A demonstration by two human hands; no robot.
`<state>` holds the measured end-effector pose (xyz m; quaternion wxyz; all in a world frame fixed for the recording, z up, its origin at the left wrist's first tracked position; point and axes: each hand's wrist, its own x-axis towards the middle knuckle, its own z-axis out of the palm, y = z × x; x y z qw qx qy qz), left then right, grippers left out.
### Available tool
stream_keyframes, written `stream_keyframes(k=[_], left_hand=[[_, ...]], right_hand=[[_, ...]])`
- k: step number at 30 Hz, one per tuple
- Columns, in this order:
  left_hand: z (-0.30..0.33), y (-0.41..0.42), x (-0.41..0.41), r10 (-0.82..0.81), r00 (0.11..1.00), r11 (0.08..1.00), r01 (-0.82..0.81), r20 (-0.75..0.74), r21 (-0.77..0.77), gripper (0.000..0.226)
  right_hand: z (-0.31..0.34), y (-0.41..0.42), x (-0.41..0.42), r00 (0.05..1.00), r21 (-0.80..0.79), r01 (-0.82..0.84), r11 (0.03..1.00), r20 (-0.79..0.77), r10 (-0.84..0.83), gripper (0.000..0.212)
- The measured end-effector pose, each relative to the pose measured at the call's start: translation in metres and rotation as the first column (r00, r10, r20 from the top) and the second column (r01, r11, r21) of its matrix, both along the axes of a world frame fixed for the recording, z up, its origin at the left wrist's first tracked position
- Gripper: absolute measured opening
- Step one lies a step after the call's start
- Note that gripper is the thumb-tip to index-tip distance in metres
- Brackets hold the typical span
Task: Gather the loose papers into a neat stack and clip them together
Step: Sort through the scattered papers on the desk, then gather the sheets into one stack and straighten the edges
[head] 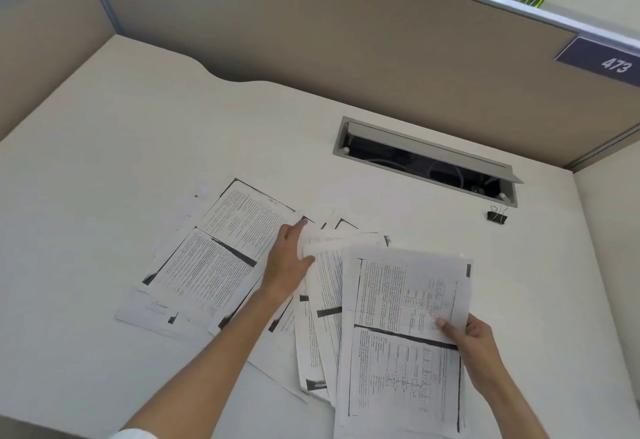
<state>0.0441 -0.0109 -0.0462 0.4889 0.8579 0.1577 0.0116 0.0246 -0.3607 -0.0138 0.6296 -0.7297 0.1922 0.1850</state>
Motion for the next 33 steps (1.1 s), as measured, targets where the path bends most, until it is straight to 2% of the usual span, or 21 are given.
stream_keyframes(k=[2,4,6,8,12,14,16,21,23,25,29,31,33], left_hand=[[0.003,0.003,0.0,0.178,0.982,0.932,-0.187,-0.06,-0.312,0.076],[0.009,0.005,-0.004,0.277,0.945,0.761,-0.325,-0.172,-0.561,0.072],[0.015,0.007,-0.012,0.256,0.924,0.597,-0.382,-0.284,-0.705,0.056],[0.015,0.005,-0.024,0.14,0.928,0.531,-0.366,-0.346,-0.764,0.04],[0.012,-0.01,-0.05,-0.01,0.926,0.552,-0.31,-0.378,-0.774,0.034],[0.011,-0.022,-0.059,0.005,0.921,0.539,-0.331,-0.39,-0.774,0.032],[0.011,-0.033,-0.066,0.046,0.91,0.534,-0.37,-0.411,-0.76,0.029],[0.022,-0.052,-0.072,0.049,0.908,0.569,-0.368,-0.416,-0.736,0.027],[0.032,-0.058,-0.071,0.028,0.918,0.592,-0.334,-0.396,-0.733,0.028],[0.044,-0.061,-0.071,-0.008,0.934,0.611,-0.279,-0.358,-0.741,0.027],[0.075,-0.058,-0.071,-0.116,0.965,0.653,-0.103,-0.234,-0.75,0.024],[0.094,-0.051,-0.072,-0.212,0.965,0.665,0.025,-0.157,-0.746,0.028],[0.107,-0.044,-0.075,-0.295,0.952,0.683,0.147,-0.085,-0.716,0.026]], right_hand=[[-0.001,0.001,0.001,1.0,0.008,-0.002,1.0,0.001,0.002,0.026],[0.0,0.004,0.002,1.0,0.005,-0.014,1.0,0.008,0.014,0.041],[-0.001,0.007,0.003,1.0,-0.002,-0.019,1.0,0.003,0.019,0.057],[-0.003,0.012,0.004,1.0,0.009,-0.017,1.0,-0.007,0.017,0.046],[-0.006,0.029,0.004,0.999,0.017,-0.039,0.999,0.01,0.039,0.047],[-0.007,0.037,0.004,0.999,0.007,-0.043,0.999,0.02,0.043,0.032],[-0.009,0.042,0.004,0.999,-0.01,-0.042,0.999,0.024,0.043,0.031],[-0.005,0.048,0.001,0.996,-0.015,-0.082,0.996,0.033,0.083,0.042],[0.001,0.049,-0.001,0.993,0.0,-0.108,0.994,0.045,0.108,0.056],[0.006,0.047,-0.002,0.991,0.033,-0.124,0.992,0.062,0.122,0.074],[0.016,0.035,0.001,0.988,0.137,-0.117,0.984,0.119,0.1,0.093],[0.026,0.031,0.003,0.984,0.22,-0.146,0.965,0.131,0.12,0.094],[0.041,0.03,0.006,0.962,0.247,-0.253,0.936,0.169,0.216,0.086]])
